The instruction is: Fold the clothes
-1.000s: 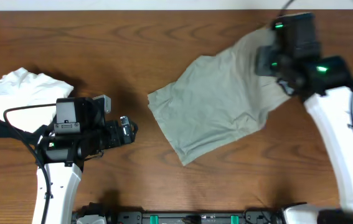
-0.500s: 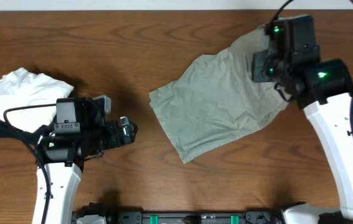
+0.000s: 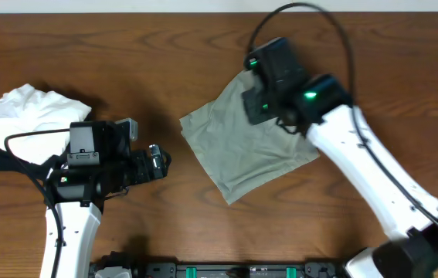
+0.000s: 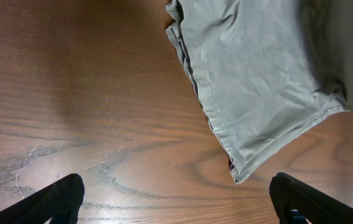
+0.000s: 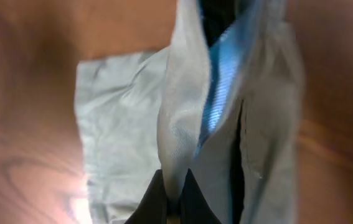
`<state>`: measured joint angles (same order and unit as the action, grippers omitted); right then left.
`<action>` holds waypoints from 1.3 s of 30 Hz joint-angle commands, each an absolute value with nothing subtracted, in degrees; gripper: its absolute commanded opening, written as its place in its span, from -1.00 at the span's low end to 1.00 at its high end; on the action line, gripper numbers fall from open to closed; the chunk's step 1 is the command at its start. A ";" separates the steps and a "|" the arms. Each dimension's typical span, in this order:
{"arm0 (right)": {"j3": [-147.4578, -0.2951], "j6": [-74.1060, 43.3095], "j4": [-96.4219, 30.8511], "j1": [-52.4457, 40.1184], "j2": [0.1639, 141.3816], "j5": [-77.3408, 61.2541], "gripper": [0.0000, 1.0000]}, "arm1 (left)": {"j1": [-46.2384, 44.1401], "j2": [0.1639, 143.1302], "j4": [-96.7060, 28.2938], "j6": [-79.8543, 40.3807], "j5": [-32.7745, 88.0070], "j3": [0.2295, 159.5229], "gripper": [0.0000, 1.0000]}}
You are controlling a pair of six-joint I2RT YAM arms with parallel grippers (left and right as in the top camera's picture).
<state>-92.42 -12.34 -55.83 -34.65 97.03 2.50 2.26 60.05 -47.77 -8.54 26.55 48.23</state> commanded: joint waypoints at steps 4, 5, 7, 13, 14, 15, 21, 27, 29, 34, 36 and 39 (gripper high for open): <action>-92.90 -11.46 -53.87 -40.84 105.03 -2.22 -0.98 | 2.46 59.81 -47.94 -7.73 26.04 47.86 0.94; -92.90 -11.49 -53.32 -41.69 106.32 -2.44 -0.98 | 2.46 59.81 -47.97 -7.73 26.04 47.86 0.94; -92.90 -11.51 -52.38 -43.11 108.42 -2.44 -0.98 | 2.46 59.81 -47.97 -7.73 26.04 47.86 0.94; -92.90 -11.49 -50.96 -46.15 111.96 -3.27 -0.98 | 2.46 59.81 -47.94 -7.73 26.04 47.86 0.95; -92.90 -11.51 -50.96 -46.33 112.36 -3.27 -0.98 | 2.46 59.81 -47.97 -7.73 26.04 47.86 0.94; -92.90 -11.49 -51.00 -46.57 112.42 -3.29 -0.98 | 2.46 59.81 -47.97 -7.73 26.04 47.86 0.94; -92.90 -11.49 -52.10 -46.89 112.51 -5.72 -0.77 | 2.46 59.81 -47.97 -7.73 26.04 47.86 0.94; -92.90 -2.39 -58.39 -46.78 112.51 -14.79 -0.66 | 2.46 59.81 -47.94 -7.73 26.02 47.86 0.94; -92.90 -0.32 -61.01 -46.78 112.51 -15.42 -0.62 | 2.46 59.81 -47.90 -7.73 26.02 47.86 0.95; -92.90 -2.17 -63.00 -46.11 112.51 -9.67 -0.58 | 2.46 59.81 -47.53 -7.73 26.04 47.86 0.94; -92.90 -6.72 -62.92 -45.36 112.51 -5.15 -0.59 | 2.46 59.81 -47.51 -7.73 26.02 47.86 0.94; -92.90 -18.15 -63.57 -43.42 112.51 2.68 -0.60 | 2.44 59.81 -47.48 -7.73 26.04 47.86 0.96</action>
